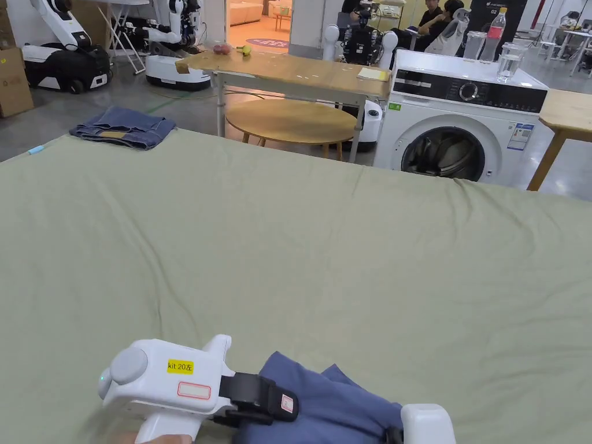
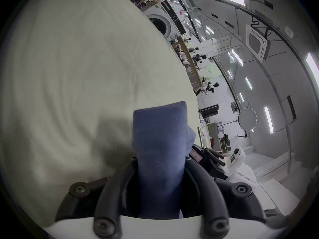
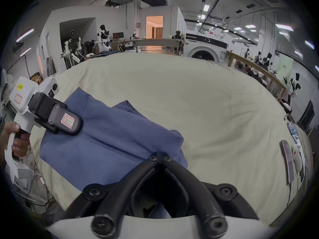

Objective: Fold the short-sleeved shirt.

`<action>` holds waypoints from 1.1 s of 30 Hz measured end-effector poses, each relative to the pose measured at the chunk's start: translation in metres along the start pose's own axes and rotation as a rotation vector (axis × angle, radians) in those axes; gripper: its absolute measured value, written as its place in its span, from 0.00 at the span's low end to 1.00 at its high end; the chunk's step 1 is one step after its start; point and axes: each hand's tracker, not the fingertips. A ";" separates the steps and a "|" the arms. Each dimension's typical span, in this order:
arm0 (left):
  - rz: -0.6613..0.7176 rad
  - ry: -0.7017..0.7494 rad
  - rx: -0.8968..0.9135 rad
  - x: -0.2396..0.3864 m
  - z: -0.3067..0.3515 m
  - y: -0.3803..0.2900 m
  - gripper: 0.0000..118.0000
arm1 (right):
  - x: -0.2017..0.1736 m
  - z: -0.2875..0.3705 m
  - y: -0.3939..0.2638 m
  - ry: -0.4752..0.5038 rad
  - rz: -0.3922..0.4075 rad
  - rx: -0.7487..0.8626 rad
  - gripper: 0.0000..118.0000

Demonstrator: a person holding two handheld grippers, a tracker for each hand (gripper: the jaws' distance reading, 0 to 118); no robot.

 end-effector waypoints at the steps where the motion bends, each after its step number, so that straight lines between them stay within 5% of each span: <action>1: -0.004 -0.004 0.000 0.002 0.004 0.003 0.21 | -0.001 0.001 0.002 -0.004 0.008 0.008 0.00; 9: -0.014 0.059 0.059 0.033 0.073 0.023 0.21 | -0.014 -0.001 0.038 0.001 0.006 0.065 0.00; 16: -0.058 0.282 0.132 0.039 0.185 0.047 0.21 | -0.038 -0.015 0.072 0.039 0.015 0.110 0.00; 33: 0.180 0.704 0.148 -0.057 0.418 0.108 0.21 | -0.088 -0.037 0.085 0.106 0.089 0.081 0.00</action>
